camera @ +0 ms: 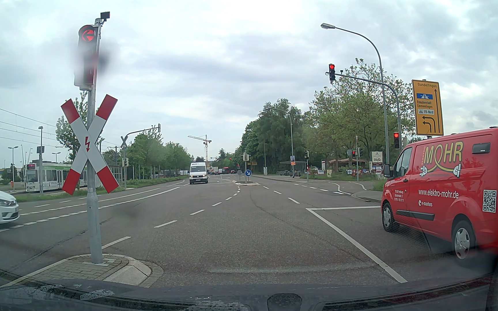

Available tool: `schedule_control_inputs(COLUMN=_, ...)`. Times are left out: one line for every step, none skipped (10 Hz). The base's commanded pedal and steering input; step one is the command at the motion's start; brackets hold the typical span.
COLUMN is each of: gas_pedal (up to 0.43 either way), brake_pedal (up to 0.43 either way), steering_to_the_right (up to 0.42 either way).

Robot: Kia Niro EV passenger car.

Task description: Follow the waypoints while adhering to traffic rules and regulations

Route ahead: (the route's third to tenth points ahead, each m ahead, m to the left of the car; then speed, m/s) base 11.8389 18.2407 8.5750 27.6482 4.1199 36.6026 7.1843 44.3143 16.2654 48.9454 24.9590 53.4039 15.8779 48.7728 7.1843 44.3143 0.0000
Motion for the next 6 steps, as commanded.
schedule_control_inputs(gas_pedal=0.0, brake_pedal=0.201, steering_to_the_right=0.009)
schedule_control_inputs(gas_pedal=0.0, brake_pedal=0.201, steering_to_the_right=0.009)
schedule_control_inputs(gas_pedal=0.0, brake_pedal=0.201, steering_to_the_right=0.01)
schedule_control_inputs(gas_pedal=0.0, brake_pedal=0.201, steering_to_the_right=0.01)
schedule_control_inputs(gas_pedal=0.0, brake_pedal=0.201, steering_to_the_right=0.01)
schedule_control_inputs(gas_pedal=0.0, brake_pedal=0.201, steering_to_the_right=0.009)
